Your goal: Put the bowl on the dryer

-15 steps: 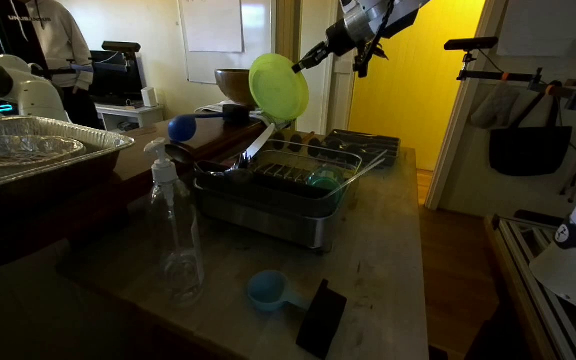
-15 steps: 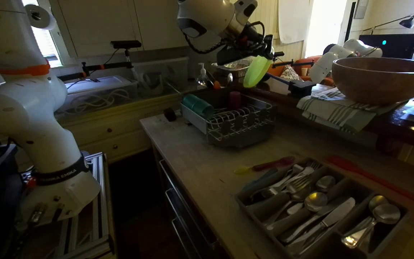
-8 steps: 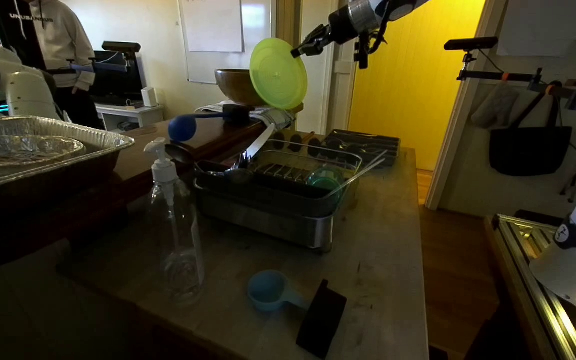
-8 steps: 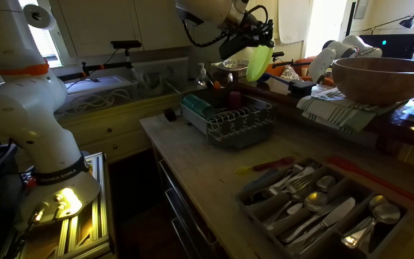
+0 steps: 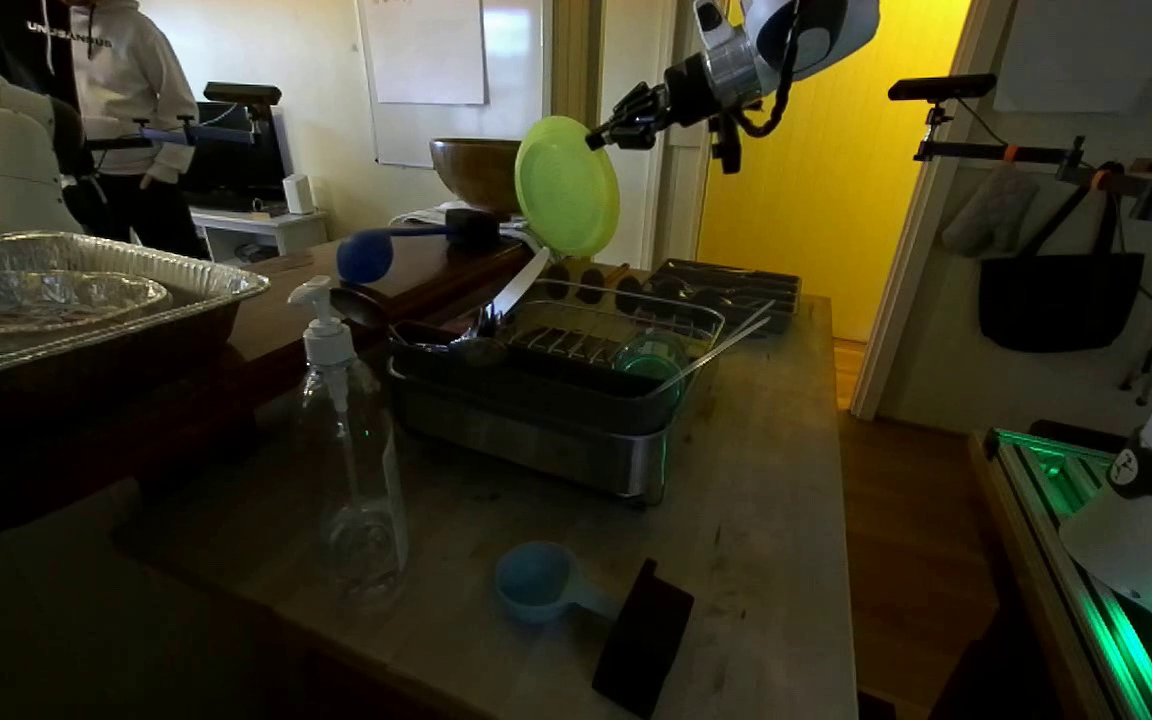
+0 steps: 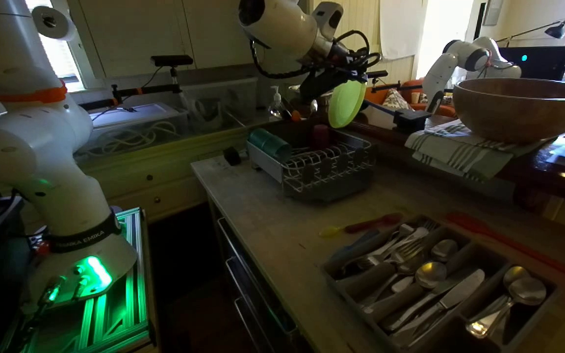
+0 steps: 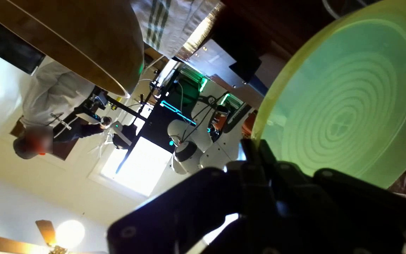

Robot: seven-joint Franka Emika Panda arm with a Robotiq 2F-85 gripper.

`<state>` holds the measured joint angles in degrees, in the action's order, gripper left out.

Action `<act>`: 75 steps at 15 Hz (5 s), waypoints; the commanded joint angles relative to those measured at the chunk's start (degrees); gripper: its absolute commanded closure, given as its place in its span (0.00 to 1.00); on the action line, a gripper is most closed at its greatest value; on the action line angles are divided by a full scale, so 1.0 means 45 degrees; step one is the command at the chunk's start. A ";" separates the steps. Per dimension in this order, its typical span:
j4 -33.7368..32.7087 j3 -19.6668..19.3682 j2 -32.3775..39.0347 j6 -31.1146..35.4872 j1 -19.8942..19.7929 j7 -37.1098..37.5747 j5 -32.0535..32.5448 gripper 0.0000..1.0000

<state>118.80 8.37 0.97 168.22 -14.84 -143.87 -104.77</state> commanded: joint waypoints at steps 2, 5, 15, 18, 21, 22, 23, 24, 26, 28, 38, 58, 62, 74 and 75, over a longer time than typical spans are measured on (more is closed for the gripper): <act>0.0879 -0.0234 -0.0352 -0.1732 -0.0198 -0.3089 -0.1776 0.99; 0.1070 -0.0401 -0.0566 -0.2453 -0.0195 -0.2670 -0.0615 0.99; 0.0961 -0.0474 -0.0881 -0.3476 -0.0198 -0.2762 0.0495 0.99; 0.0702 -0.0480 -0.0612 -0.3089 -0.0082 -0.2518 0.0169 0.97; 0.0689 -0.0483 -0.0611 -0.3089 -0.0081 -0.2484 0.0169 0.97; 0.0688 -0.0483 -0.0611 -0.3089 -0.0081 -0.2483 0.0169 0.97; 0.0688 -0.0483 -0.0611 -0.3089 -0.0081 -0.2483 0.0169 0.97; 0.0688 -0.0483 -0.0611 -0.3089 -0.0081 -0.2483 0.0169 0.97; 0.0773 -0.0435 -0.0390 -0.2941 -0.0041 -0.2647 0.0230 0.99; 0.0864 -0.0393 -0.0152 -0.2880 0.0002 -0.2836 0.0093 0.99; 0.0506 -0.0318 0.0345 -0.3026 0.0163 -0.2973 0.1089 0.99; 0.0488 -0.0246 0.0871 -0.2873 0.0150 -0.2951 0.4836 0.99; 0.0248 -0.0097 0.0811 -0.2761 0.0118 -0.2949 0.5528 0.99; 0.0254 0.0736 0.0889 -0.2354 -0.0054 -0.2953 0.6809 0.99; 0.0286 0.0774 0.0933 -0.2293 -0.0079 -0.2951 0.6866 0.99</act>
<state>119.04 10.61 4.73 156.01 -14.27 -155.49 -75.66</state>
